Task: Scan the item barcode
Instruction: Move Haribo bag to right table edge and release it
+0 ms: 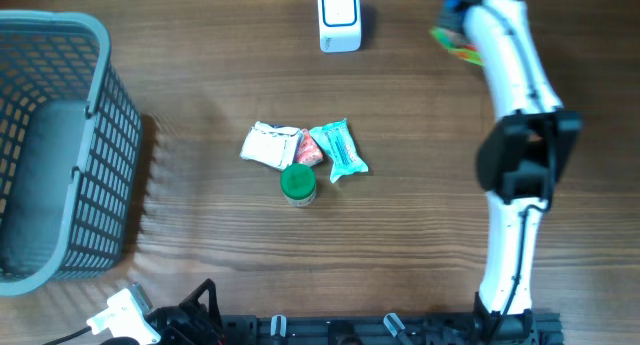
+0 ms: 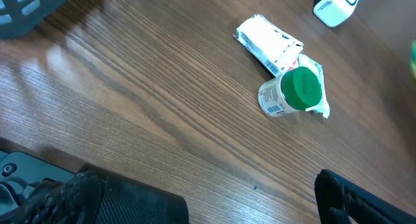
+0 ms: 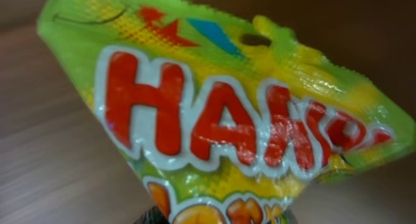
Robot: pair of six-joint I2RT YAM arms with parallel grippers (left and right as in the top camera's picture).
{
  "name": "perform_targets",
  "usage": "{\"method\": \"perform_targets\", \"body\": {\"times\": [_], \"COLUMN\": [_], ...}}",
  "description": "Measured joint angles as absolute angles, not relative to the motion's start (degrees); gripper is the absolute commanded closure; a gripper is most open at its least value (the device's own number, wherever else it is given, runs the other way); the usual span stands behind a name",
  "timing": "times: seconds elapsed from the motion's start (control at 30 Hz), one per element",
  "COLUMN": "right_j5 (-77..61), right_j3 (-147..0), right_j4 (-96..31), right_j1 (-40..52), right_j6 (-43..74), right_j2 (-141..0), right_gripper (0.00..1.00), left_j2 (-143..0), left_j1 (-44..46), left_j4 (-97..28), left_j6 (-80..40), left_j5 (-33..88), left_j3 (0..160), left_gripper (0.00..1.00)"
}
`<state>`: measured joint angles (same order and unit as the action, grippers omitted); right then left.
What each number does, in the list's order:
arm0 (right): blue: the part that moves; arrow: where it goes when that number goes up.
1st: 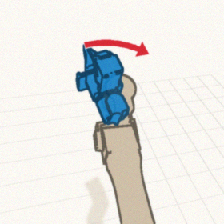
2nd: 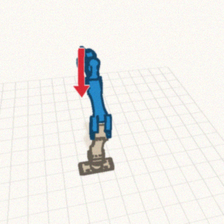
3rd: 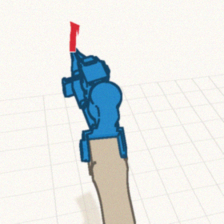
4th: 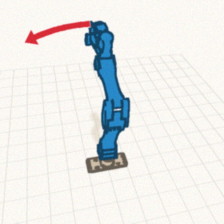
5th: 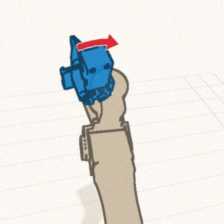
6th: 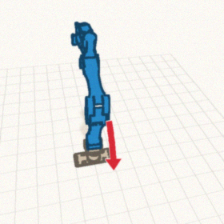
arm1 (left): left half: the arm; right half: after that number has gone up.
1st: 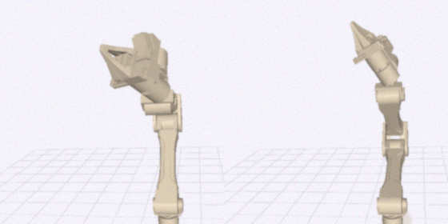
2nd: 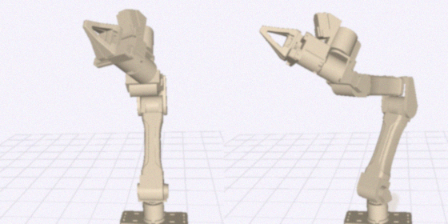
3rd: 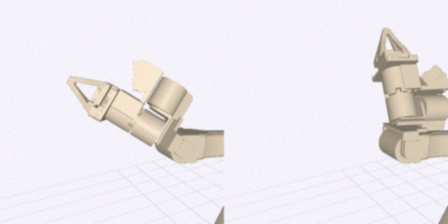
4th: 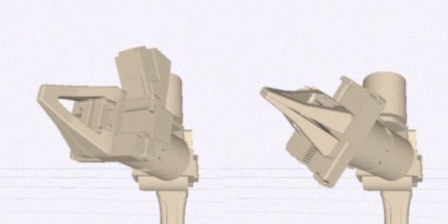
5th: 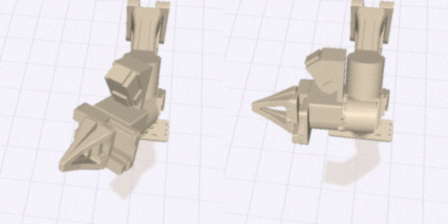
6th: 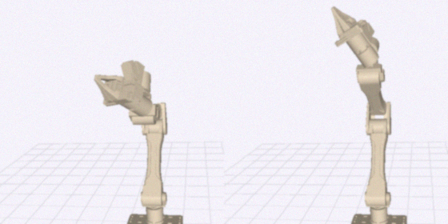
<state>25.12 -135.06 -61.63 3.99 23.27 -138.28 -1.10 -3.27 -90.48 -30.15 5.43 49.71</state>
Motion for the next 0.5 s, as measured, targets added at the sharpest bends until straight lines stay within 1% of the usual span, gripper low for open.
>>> {"method": "perform_targets", "body": {"times": [0.1,0.13,0.17,0.27,0.33,0.43,0.47,0.5], "right_j5": [26.55,26.50,26.44,23.62,20.32,16.01,14.98,14.33], "right_j3": [-135.04,-135.00,-134.61,-131.02,-125.82,-117.56,-115.81,-115.59], "right_j4": [-65.17,-65.17,-64.75,-60.95,-56.73,-51.37,-50.04,-49.41], "right_j1": [-6.33,-12.29,-15.51,-23.97,-29.47,-34.59,-35.83,-36.49], "right_j6": [24.82,25.52,25.71,24.80,23.92,23.46,23.05,22.57], "right_j2": [-138.28,-138.28,-138.23,-137.95,-137.93,-137.88,-137.88,-137.88], "right_gripper": [0.95,0.95,0.95,0.95,0.95,0.95,0.73,0.43], "left_j2": [-1.10,-1.10,-1.10,-1.10,-1.10,-1.10,-1.10,-1.10], "left_j1": [-3.27,-3.27,-3.27,-3.27,-3.27,-3.27,-3.27,-3.27], "left_j4": [-90.48,-90.48,-90.48,-90.48,-90.48,-90.48,-90.48,-90.48], "left_j6": [-30.13,-30.13,-30.13,-30.13,-30.15,-30.13,-30.13,-30.15], "left_j5": [5.43,5.43,5.45,5.43,5.43,5.45,5.43,5.43], "left_j3": [49.71,49.71,49.71,49.71,49.71,49.71,49.71,49.71], "left_gripper": [0.00,0.00,0.00,0.00,0.00,0.00,0.00,0.00]}}
